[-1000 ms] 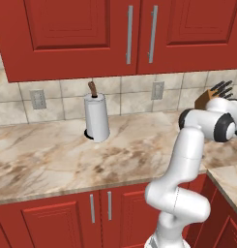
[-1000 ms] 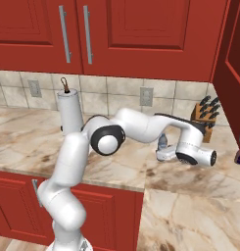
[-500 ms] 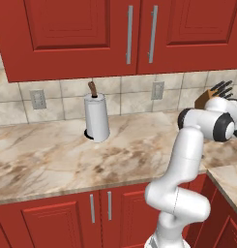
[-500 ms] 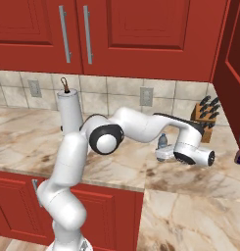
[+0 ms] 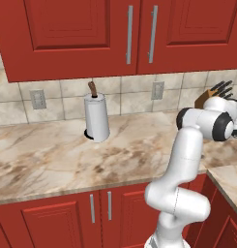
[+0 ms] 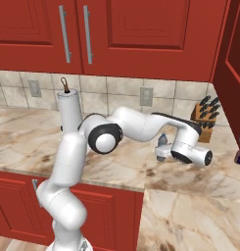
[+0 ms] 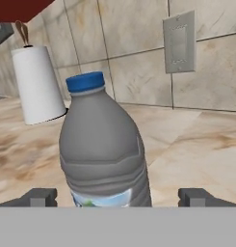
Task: Place the drinks on the dining counter in a tight cluster.
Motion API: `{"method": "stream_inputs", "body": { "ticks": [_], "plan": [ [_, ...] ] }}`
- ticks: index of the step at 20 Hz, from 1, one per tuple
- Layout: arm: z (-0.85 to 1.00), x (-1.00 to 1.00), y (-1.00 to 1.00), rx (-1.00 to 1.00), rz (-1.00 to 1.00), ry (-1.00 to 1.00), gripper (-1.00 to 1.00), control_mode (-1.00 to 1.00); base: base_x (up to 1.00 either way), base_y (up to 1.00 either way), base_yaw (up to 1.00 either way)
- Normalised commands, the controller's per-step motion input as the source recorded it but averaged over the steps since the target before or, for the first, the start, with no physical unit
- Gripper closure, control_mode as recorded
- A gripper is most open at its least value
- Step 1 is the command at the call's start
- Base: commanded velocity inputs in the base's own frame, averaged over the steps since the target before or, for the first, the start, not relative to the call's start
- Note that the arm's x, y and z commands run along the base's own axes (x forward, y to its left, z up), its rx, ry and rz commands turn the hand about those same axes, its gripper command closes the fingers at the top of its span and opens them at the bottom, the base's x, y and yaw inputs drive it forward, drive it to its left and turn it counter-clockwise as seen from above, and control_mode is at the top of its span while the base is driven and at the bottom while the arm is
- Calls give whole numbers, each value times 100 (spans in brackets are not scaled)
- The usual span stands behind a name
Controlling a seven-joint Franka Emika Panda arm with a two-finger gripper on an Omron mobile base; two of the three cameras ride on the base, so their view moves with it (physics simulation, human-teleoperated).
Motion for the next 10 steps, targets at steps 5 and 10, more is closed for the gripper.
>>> {"method": "stream_inputs", "body": {
  "ticks": [5, 10],
  "plan": [
    [0, 0, 0, 0, 0, 0, -100, -100, 0, 0, 0],
    [0, 0, 0, 0, 0, 0, 100, -100, 0, 0, 0]
  ]
}}
